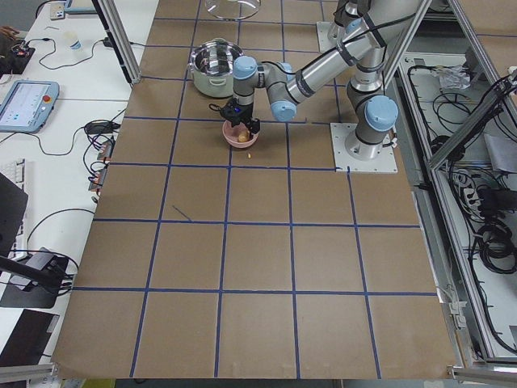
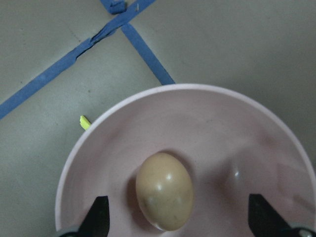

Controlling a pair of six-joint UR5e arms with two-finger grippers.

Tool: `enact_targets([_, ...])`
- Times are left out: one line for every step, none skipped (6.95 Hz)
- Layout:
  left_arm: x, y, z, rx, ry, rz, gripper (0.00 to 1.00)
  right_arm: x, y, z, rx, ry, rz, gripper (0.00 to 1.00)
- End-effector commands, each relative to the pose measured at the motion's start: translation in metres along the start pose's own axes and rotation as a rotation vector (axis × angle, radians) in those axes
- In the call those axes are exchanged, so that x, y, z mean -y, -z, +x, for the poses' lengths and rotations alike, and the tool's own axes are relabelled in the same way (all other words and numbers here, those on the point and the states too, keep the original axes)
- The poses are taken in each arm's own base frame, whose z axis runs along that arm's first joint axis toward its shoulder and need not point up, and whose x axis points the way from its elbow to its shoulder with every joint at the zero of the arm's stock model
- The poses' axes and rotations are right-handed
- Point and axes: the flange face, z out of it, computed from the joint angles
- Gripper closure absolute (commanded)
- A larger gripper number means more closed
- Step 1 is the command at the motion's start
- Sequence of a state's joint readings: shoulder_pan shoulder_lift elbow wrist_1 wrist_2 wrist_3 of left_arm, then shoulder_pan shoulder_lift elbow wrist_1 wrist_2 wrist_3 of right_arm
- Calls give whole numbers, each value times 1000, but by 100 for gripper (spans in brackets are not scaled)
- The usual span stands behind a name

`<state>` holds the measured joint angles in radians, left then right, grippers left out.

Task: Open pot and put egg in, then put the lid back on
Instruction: 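Lift the glass lid off the pot and move it away with the right gripper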

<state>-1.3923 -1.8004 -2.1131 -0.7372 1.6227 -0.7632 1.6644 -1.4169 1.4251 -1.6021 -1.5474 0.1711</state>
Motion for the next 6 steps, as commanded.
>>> enact_targets([0, -1, 0, 1, 0, -1, 2, -16, -5, 10, -5, 5, -19, 100])
enact_targets([-1, -2, 0, 5, -6, -2, 2, -17, -3, 10, -11, 8, -18, 100])
enact_targets([-1, -3, 0, 5, -8, -2, 2, -17, -1, 9, -17, 10, -14, 100])
enact_targets([-1, -3, 0, 4, -18, -1, 2, -17, 4, 9, -15, 11, -5, 100])
enact_targets([0, -3, 0, -1, -33, -1, 2, -18, 4, 8, -15, 11, -5, 100])
enact_targets([1, -9, 3, -7, -68, -1, 2, -19, 3, 8, -16, 11, -7, 100])
